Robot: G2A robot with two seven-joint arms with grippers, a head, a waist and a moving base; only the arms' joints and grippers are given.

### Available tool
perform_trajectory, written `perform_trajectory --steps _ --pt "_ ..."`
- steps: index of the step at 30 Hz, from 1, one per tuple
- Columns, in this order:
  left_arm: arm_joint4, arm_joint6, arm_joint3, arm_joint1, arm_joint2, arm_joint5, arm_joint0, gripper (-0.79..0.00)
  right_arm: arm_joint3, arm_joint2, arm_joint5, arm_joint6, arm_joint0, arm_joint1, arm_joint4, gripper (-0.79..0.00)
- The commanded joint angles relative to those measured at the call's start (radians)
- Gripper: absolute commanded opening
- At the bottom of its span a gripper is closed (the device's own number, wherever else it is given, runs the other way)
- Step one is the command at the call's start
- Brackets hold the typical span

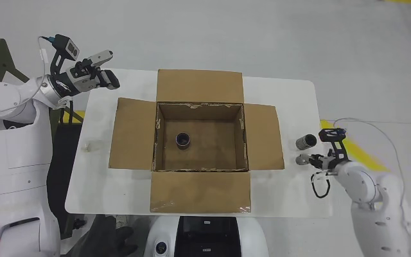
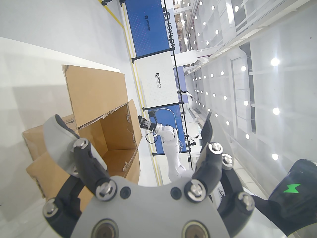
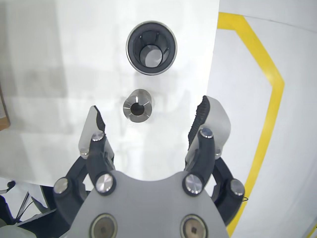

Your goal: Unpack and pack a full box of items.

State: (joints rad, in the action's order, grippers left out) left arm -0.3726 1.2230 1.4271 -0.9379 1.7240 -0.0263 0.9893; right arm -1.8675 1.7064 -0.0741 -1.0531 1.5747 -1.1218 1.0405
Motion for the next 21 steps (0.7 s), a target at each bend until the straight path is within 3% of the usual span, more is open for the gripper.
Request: perform_trajectory --steps 1,13,21 --pt "0.000 0.000 0.000 0.000 0.000 0.000 0.000 0.000 -0.038 0.014 0.002 -0.003 0.013 0.001 -0.005 -0.062" --pt "0.000 0.000 0.000 0.000 0.000 0.000 0.000 0.000 -0.328 0.058 0.005 -0.037 0.054 0.008 -0.048 0.000" --pt "0.000 0.000 0.000 0.000 0.000 0.000 0.000 0.000 -0.435 -0.035 -0.039 -0.068 -0.019 0.013 -0.081 0.000"
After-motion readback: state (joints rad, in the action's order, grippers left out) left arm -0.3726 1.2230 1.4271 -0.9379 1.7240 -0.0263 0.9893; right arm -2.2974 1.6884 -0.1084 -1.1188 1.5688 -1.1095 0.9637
